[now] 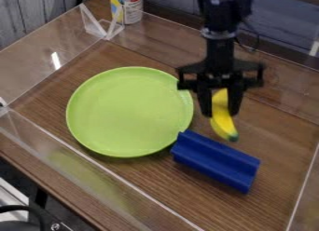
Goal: Put the banana in the green plate
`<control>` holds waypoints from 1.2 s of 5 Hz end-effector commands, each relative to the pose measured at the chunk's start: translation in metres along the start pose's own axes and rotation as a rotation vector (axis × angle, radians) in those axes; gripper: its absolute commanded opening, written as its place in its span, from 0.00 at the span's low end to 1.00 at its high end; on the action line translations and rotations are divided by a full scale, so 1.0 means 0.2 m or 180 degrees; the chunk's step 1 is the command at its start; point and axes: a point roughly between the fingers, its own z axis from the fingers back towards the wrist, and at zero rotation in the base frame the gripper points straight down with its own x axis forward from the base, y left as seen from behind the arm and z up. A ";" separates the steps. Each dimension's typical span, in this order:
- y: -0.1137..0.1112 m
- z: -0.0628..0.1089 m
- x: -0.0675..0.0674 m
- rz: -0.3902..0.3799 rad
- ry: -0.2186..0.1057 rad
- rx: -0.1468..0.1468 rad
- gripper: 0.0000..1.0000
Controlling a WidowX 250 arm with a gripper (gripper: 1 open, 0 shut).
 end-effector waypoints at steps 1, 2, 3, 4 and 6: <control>0.12 0.22 0.06 0.0018 -0.0264 -0.0178 0.00; 0.32 0.28 0.12 0.0038 -0.0308 -0.0153 0.00; 0.49 0.28 0.13 0.0049 -0.0358 -0.0081 0.00; 0.60 0.24 0.14 0.0055 -0.0411 -0.0007 0.00; 0.66 0.06 0.09 -0.0051 -0.0413 0.0196 0.00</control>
